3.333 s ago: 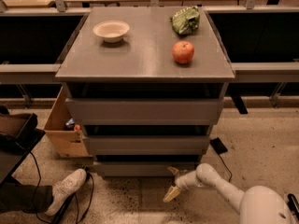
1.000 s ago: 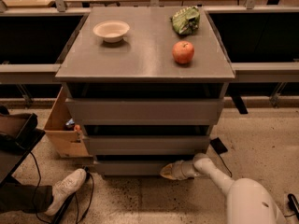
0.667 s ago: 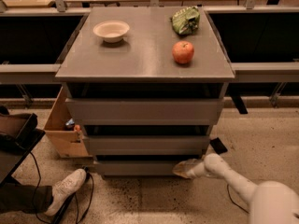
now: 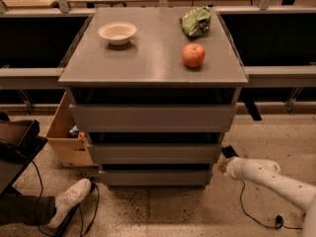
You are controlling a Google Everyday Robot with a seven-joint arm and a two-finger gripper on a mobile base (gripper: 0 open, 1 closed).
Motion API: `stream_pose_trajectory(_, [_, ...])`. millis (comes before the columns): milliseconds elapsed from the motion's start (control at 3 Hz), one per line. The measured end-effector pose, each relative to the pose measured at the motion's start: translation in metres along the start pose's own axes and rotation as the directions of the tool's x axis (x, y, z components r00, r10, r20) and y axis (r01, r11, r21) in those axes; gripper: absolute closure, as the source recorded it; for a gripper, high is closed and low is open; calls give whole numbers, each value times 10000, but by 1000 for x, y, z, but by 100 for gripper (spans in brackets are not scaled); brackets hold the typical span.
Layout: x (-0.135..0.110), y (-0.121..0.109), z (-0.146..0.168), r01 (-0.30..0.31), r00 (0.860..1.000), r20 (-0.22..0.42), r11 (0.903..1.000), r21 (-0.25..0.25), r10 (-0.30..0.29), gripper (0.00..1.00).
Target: Close bottom drawer
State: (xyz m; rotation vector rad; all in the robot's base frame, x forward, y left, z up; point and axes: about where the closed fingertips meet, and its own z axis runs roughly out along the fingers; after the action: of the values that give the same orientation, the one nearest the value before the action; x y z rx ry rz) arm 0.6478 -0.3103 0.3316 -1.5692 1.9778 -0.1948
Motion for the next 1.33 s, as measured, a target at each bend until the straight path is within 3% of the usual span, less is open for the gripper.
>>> stream_pose_trajectory(333, [-38, -43, -34, 2015, 9782, -655, 9770, 703, -1971, 100])
stream_pose_trajectory(667, [-38, -43, -34, 2015, 9782, -655, 9770, 703, -1971, 100])
stream_pose_trajectory(1000, [-43, -26, -33, 2149, 9753, -555, 9765, 130, -2139, 100])
stream_pose_trajectory(1333, [-34, 12, -66, 2005, 9754, -678, 9722, -1213, -2096, 100])
